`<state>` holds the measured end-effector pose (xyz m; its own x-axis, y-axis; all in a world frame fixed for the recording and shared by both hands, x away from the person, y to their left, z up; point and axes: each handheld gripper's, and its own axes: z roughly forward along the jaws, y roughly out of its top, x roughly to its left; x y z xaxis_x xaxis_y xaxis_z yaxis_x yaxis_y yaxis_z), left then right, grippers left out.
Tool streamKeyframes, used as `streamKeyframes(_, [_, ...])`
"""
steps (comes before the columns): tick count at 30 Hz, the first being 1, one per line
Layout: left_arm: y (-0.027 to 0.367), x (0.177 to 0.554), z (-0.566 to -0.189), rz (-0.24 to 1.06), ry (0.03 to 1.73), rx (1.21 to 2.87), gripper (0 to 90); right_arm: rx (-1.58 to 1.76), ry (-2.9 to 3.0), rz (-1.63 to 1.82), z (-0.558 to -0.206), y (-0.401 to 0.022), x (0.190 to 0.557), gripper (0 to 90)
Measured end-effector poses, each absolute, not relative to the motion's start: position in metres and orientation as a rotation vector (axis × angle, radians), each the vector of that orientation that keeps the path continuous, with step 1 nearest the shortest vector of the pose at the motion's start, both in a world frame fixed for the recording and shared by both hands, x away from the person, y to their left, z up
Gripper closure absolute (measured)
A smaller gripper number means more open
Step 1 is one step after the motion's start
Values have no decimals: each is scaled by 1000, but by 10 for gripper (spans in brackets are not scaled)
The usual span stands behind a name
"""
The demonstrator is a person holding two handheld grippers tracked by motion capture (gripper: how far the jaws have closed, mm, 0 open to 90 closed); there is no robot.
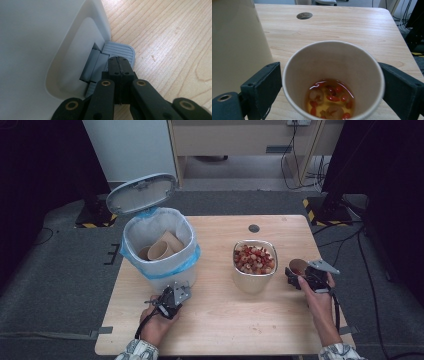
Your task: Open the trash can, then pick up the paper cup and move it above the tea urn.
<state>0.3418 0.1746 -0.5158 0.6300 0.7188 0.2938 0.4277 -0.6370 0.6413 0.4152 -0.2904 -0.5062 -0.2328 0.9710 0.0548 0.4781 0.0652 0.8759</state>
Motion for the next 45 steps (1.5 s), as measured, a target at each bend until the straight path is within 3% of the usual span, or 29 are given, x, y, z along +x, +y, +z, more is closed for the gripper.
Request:
streamKeyframes(27, [175, 342, -516, 737, 895, 2328, 900, 1416, 1802, 1065, -518, -290, 422, 253])
streamKeyframes(45, [175, 342, -516, 738, 898, 2328, 899, 1319, 1804, 1130, -512, -298, 417, 293])
